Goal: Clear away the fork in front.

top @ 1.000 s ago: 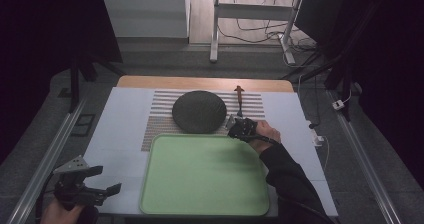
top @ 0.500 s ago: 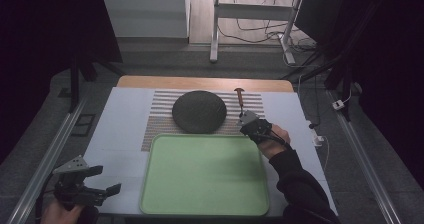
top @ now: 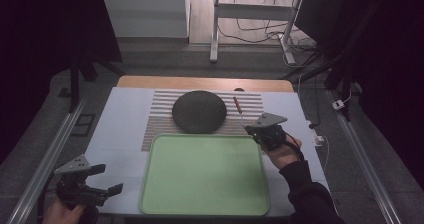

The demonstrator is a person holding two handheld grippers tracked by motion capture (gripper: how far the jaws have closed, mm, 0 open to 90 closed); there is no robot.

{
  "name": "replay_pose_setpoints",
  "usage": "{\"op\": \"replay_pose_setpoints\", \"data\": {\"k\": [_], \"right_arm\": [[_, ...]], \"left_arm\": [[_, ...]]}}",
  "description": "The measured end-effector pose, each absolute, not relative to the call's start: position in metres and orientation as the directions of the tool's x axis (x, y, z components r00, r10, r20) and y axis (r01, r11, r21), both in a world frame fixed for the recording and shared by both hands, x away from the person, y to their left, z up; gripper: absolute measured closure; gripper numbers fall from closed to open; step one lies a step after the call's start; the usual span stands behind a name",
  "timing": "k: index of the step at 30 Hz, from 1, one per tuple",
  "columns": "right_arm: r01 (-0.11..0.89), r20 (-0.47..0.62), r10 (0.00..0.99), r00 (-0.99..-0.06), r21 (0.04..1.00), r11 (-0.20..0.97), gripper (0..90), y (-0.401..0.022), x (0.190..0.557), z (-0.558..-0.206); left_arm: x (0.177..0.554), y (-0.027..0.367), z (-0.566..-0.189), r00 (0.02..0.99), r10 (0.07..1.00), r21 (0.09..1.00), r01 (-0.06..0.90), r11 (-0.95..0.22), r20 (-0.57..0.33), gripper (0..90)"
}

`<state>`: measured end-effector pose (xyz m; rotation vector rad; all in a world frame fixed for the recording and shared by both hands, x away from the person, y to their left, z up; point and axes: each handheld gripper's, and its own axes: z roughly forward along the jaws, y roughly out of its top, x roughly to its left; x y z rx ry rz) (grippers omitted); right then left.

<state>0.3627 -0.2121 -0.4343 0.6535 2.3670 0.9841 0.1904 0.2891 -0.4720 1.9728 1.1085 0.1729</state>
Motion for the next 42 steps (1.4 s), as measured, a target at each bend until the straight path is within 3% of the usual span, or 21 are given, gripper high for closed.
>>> {"op": "replay_pose_setpoints", "data": {"k": [7, 24, 35, 42], "right_arm": [[0.218, -0.222, 0.551, -0.804, 0.753, 0.621, 89.8, -0.216, 0.342, -0.433], [0.256, -0.001, 0.456, -0.89, 0.826, 0.502, 89.8, -0.226, 0.305, -0.432], [0.251, 0.065, 0.37, -0.927, 0.841, 0.48, 89.8, -0.218, 0.287, -0.433], [0.244, 0.091, 0.32, -0.943, 0.843, 0.48, 89.8, -0.212, 0.282, -0.434]], "left_arm": [[0.196, 0.281, -0.471, 0.647, 0.72, 0.743, 0.605, -0.286, -0.25, 0.0], [0.226, 0.244, -0.467, 0.733, 0.637, 0.744, 0.559, -0.366, -0.238, 0.0], [0.258, 0.214, -0.463, 0.787, 0.563, 0.726, 0.539, -0.427, -0.253, 0.0], [0.277, 0.188, -0.463, 0.834, 0.507, 0.727, 0.484, -0.487, -0.217, 0.0]]}}
